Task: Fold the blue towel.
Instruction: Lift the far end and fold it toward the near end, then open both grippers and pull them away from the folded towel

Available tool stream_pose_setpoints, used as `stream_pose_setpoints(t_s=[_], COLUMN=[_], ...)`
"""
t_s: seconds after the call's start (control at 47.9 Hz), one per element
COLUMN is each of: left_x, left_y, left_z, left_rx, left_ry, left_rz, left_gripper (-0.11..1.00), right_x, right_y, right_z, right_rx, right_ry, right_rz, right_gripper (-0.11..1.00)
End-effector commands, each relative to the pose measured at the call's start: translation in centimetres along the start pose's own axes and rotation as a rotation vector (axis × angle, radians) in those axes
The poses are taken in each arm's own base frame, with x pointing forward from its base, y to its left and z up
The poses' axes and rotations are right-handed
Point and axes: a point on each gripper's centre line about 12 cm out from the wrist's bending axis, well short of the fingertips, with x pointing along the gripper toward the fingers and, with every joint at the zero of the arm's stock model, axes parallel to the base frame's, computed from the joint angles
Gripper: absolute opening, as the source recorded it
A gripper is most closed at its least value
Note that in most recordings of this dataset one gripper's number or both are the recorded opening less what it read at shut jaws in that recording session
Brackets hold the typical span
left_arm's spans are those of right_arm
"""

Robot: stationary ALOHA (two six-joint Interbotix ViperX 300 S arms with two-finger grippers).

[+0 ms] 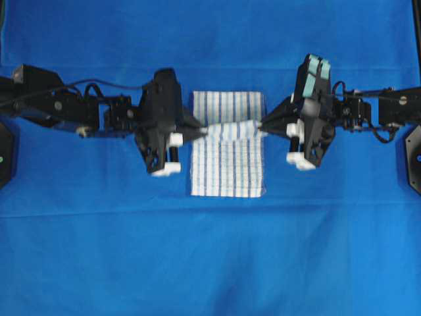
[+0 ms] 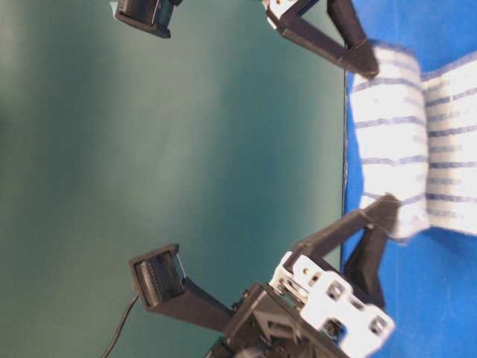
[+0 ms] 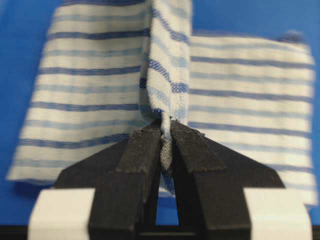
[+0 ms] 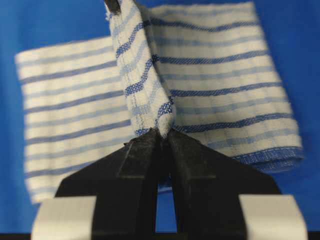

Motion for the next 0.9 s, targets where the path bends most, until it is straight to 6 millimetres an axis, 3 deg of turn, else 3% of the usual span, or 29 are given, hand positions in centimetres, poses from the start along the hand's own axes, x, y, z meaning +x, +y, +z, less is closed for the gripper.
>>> stream_pose_setpoints(t_s=[0.0,0.23,0.439,0.878], left_x=[-0.3,-0.2,0.9,1.2], left_y=[-1.4,-3.3,-3.4,-3.4], left_z=[0.5,-0.1,-1.1,-1.5], left_rx=[0.013,0.034,0.034,0.035], left_ry=[-0.015,0.000,0.034,0.043], left_rz=[-0.029,-0.070,-0.069,-0.068], left_gripper=[0.02,0.03,0.03,0.03], right_x=[-0.2,0.7,1.9,2.1], right_y=[1.0,2.8,2.7,3.5], right_z=[0.4,-0.9,-2.0,-1.9], right_rx=[-0.001,-0.006,0.006,-0.007], right_ry=[-0.015,0.032,0.081,0.077], right_rz=[0.024,0.062,0.053,0.072], right_gripper=[0.08,0.08,0.08,0.08])
